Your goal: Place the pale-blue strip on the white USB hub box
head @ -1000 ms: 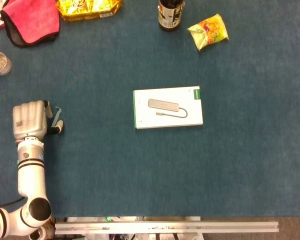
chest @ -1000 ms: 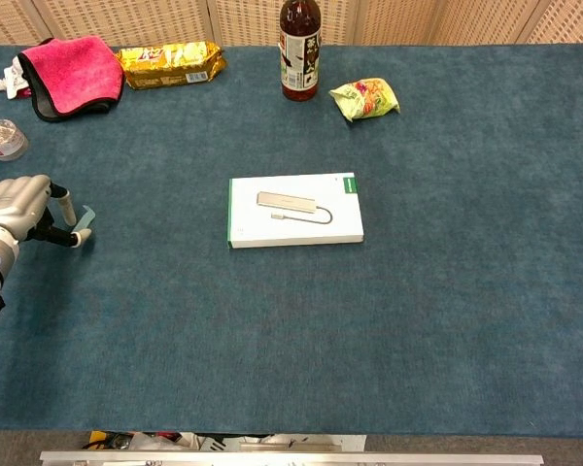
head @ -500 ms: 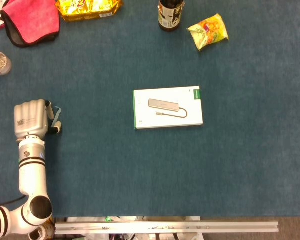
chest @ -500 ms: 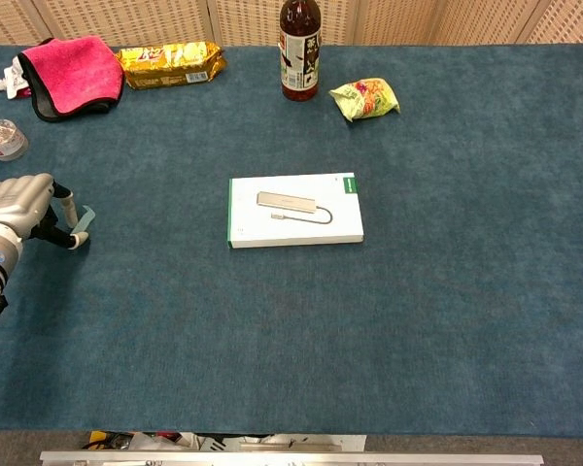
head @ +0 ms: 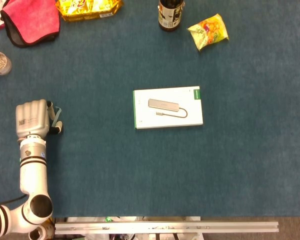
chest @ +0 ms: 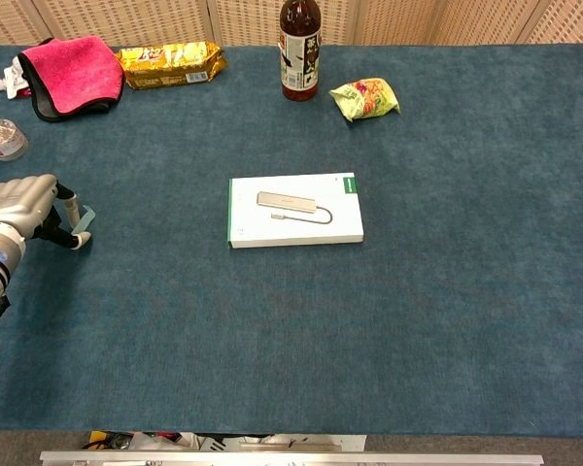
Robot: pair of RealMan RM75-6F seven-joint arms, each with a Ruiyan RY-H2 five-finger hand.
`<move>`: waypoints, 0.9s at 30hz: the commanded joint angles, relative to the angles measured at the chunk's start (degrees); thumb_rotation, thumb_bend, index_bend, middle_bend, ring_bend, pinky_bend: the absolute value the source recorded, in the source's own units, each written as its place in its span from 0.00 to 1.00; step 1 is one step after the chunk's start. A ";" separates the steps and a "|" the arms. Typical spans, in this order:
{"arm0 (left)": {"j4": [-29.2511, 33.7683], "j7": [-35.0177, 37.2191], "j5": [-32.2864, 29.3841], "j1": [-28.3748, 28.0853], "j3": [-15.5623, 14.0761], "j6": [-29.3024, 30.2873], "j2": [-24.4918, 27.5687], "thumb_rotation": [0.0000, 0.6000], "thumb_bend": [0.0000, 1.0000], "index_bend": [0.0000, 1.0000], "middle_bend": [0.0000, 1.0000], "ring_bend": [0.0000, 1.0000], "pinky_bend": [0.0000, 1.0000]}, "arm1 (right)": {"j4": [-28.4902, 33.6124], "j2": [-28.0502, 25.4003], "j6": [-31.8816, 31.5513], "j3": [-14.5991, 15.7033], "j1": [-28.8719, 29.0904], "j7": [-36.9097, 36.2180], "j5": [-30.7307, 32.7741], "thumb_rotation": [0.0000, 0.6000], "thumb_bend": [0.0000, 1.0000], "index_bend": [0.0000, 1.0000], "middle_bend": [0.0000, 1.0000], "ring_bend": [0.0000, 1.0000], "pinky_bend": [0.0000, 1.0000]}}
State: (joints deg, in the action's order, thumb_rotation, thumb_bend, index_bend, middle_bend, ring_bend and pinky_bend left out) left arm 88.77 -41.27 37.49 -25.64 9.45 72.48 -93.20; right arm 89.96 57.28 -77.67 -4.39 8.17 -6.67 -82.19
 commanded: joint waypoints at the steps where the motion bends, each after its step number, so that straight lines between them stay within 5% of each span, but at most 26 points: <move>1: 0.02 0.18 0.07 -0.09 0.02 -0.08 0.03 0.74 0.31 0.57 0.99 1.00 1.00 | -0.02 0.02 0.07 -0.02 0.01 0.01 0.06 0.84 0.26 0.26 0.45 0.38 0.41; 7: -0.17 0.13 -0.37 -0.34 0.05 -0.28 -0.02 0.70 0.34 0.58 1.00 1.00 1.00 | -0.18 0.16 0.19 -0.05 0.06 -0.05 0.08 0.84 0.26 0.26 0.45 0.38 0.41; 13: -0.74 0.14 -0.75 -0.45 0.00 -0.29 -0.21 0.86 0.36 0.59 1.00 1.00 1.00 | -0.21 0.16 0.17 -0.12 0.04 0.01 0.15 0.84 0.26 0.26 0.45 0.38 0.41; 27: -0.57 1.72 0.23 -0.50 -0.12 -0.93 0.59 0.99 0.38 0.61 1.00 1.00 1.00 | 0.39 0.01 0.10 -0.19 -0.02 0.63 0.23 0.84 0.26 0.26 0.45 0.38 0.41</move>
State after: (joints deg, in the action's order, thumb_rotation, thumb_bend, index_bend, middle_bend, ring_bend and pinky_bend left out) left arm 87.98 -39.79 37.32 -26.16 9.44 71.56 -92.86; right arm 90.35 57.30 -77.57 -4.58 8.15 -6.05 -81.96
